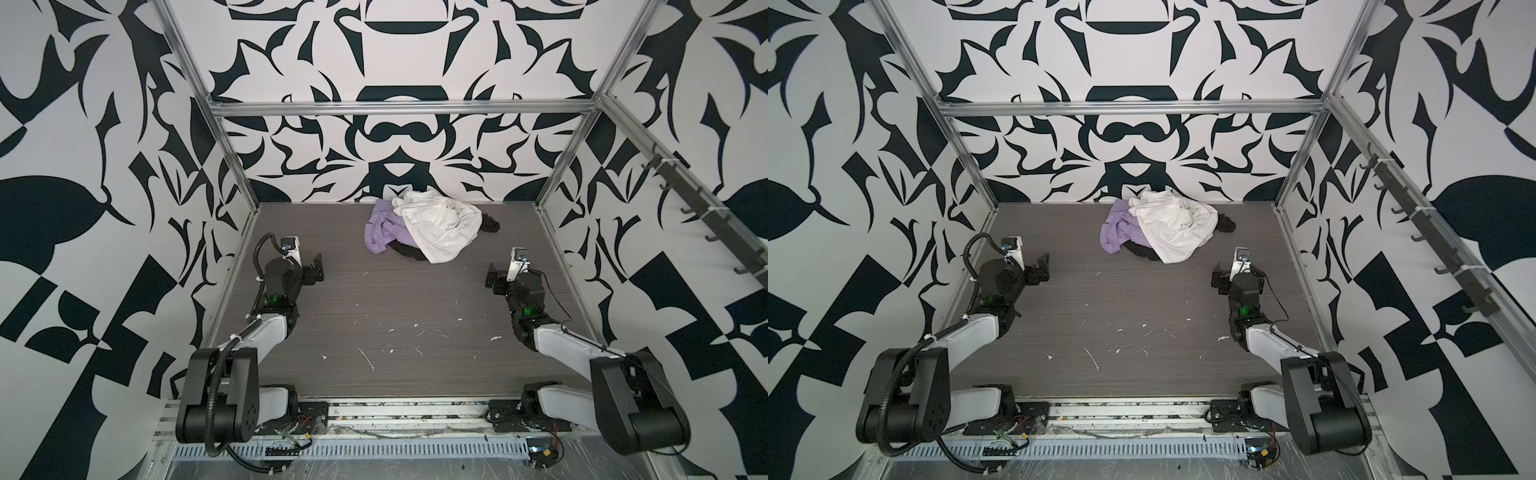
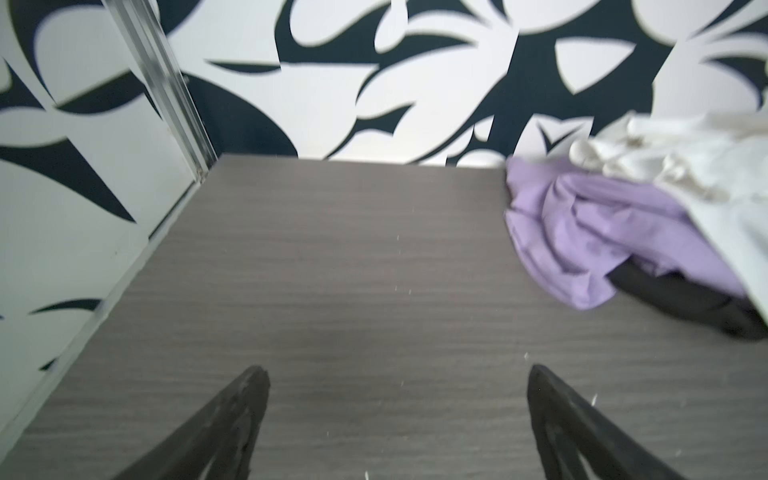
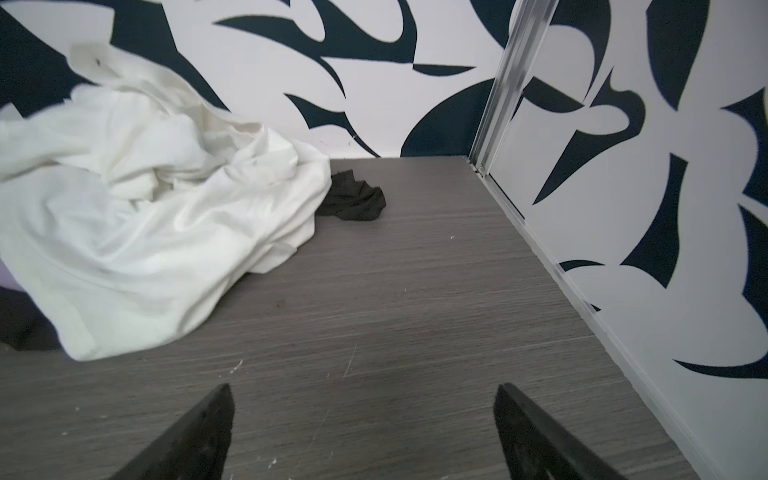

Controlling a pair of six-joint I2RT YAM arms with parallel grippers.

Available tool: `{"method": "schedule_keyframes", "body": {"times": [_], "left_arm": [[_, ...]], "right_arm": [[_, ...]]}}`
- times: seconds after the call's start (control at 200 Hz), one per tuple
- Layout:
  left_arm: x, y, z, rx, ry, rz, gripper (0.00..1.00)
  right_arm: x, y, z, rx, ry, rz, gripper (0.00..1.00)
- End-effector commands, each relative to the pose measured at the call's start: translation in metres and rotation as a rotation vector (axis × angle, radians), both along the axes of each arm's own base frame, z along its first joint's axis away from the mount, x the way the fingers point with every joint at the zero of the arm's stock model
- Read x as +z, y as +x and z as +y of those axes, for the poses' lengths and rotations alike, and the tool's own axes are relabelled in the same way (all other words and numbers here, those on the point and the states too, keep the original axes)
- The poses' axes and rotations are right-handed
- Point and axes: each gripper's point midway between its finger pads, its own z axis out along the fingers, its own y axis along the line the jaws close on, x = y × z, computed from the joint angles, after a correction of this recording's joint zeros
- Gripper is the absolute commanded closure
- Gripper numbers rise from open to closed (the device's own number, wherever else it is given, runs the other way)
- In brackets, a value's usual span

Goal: Pick out a specific cloth from the pile
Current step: 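Reach both grippers forward to the clothes pile, left toward the purple shirt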

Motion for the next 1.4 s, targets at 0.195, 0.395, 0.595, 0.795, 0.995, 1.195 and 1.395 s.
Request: {"method": "schedule_keyframes", "body": {"times": [0.195,0.395,0.595,0.795,0.995,1.195,1.395], "left_arm": [[0.008,0.021,-0.068,-0.199,-0.151,0.194,0.01],[0.005,0.039,-0.127,-0.356,-0.168,0.246,0.05],[-0.008,0.061,-0.157,-0.39,-0.275,0.353,0.14],[-0.028,0.085,-0.183,-0.397,-0.364,0.448,0.22],[-0.048,0.117,-0.204,-0.41,-0.433,0.518,0.31],[-0.062,0.146,-0.211,-0.391,-0.42,0.503,0.33],[-0.067,0.17,-0.212,-0.38,-0.385,0.446,0.35]], "right_arm": [[0.032,0.001,0.039,-0.001,0.18,0.031,0.01],[0.037,0.022,0.089,0.16,0.232,0.099,0.01],[0.031,0.041,0.141,0.363,0.247,0.161,0.0],[0.02,0.06,0.175,0.501,0.24,0.214,0.0],[0.011,0.073,0.192,0.555,0.235,0.234,0.0],[0.002,0.082,0.203,0.586,0.227,0.262,0.0],[0.001,0.086,0.215,0.625,0.229,0.269,0.0]]}}
